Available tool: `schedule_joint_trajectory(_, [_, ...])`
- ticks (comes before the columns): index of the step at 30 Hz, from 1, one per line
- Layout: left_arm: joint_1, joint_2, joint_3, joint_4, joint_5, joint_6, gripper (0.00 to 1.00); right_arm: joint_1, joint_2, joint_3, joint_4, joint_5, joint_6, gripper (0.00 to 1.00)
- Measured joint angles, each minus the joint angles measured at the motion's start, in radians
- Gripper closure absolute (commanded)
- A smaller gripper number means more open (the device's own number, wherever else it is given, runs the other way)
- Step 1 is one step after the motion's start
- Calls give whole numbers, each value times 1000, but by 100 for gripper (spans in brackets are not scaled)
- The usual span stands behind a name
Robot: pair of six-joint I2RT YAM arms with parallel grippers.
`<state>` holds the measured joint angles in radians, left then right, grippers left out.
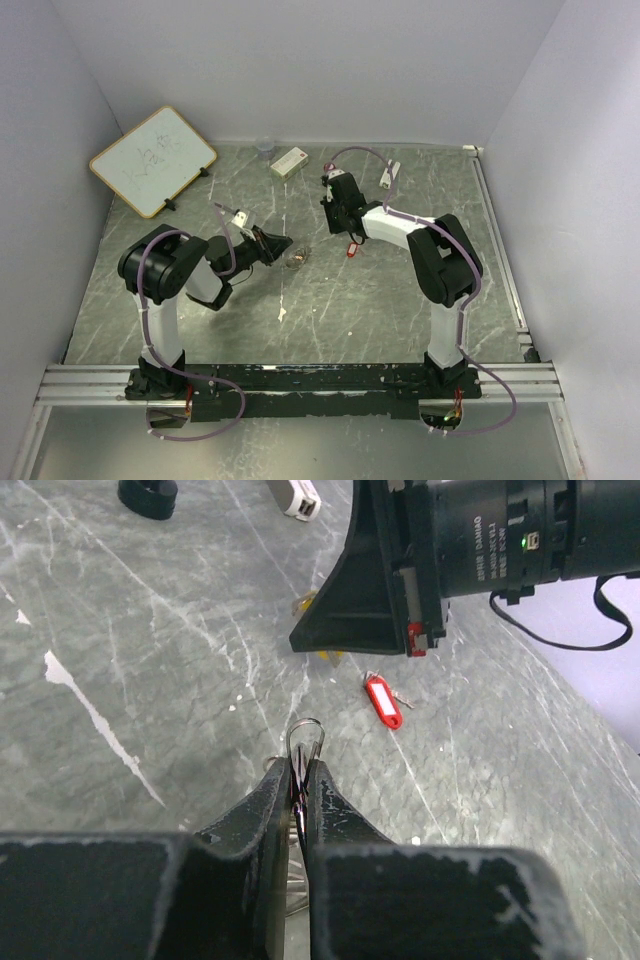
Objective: Remove the keys from the keyring
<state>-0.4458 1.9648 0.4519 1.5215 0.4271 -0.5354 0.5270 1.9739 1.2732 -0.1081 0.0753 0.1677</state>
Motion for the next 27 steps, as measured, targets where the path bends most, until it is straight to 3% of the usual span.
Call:
schedule_joint_trajectory(4, [0, 0, -24, 0, -31, 18, 84, 0, 0, 2, 6, -5, 0, 100])
schedule_joint_trajectory(14, [0, -41, -27, -5, -123, 85, 60, 0, 19, 29, 7, -13, 1, 88])
schedule_joint_trajectory(16, [0, -47, -27, -11, -144, 95, 45, 0, 31, 30, 7, -14, 1, 84])
schedule_joint_trajectory(27, [0, -50, -42, -40, -195, 119, 42, 1, 70, 38, 21, -27, 7, 62])
